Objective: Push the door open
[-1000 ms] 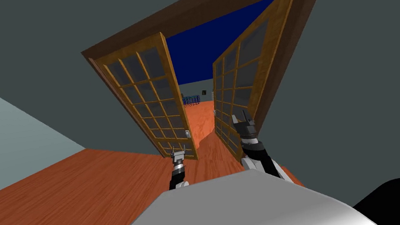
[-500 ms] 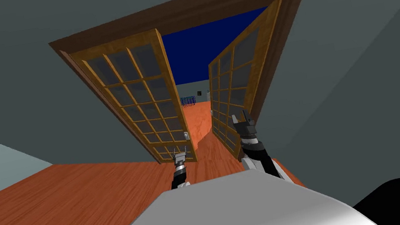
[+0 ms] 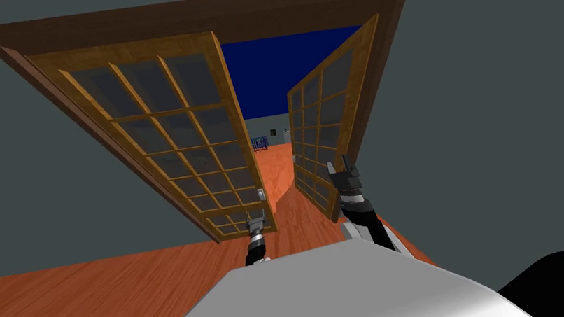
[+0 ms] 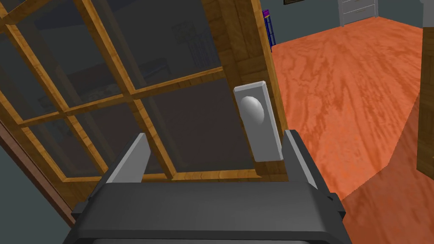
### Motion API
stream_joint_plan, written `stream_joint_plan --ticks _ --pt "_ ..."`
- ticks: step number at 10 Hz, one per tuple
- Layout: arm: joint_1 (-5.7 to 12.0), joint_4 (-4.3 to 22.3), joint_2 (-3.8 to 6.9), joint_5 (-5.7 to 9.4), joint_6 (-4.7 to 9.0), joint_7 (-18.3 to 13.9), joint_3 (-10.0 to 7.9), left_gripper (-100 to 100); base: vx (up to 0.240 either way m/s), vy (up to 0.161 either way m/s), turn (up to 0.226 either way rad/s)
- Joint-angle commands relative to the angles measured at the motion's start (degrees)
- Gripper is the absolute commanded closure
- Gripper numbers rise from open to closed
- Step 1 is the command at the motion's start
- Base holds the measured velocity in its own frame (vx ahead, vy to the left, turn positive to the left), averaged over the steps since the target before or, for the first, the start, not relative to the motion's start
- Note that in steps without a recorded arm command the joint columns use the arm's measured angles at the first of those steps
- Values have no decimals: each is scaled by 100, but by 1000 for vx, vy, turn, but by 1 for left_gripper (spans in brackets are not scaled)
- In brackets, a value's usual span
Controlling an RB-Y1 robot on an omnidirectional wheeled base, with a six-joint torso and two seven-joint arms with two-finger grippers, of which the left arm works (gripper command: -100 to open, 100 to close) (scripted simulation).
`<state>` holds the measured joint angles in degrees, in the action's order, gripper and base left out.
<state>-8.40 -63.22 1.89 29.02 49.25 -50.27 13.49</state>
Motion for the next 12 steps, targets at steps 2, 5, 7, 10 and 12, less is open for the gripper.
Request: stream_joint_plan --ticks 2,5,7,10,12 --pt "73 258 -43 140 57 -221 37 -100 7 115 -173" --pt "186 627 -134 328 140 -502 90 -100 18 119 -230" --pt "256 855 -203 444 191 -674 122 -100 13 138 -188" --pt "354 1176 -310 607 263 -918 167 -100 7 147 -261" --pt "401 1329 -368 685 298 -1034 189 -100 -4 151 -200"
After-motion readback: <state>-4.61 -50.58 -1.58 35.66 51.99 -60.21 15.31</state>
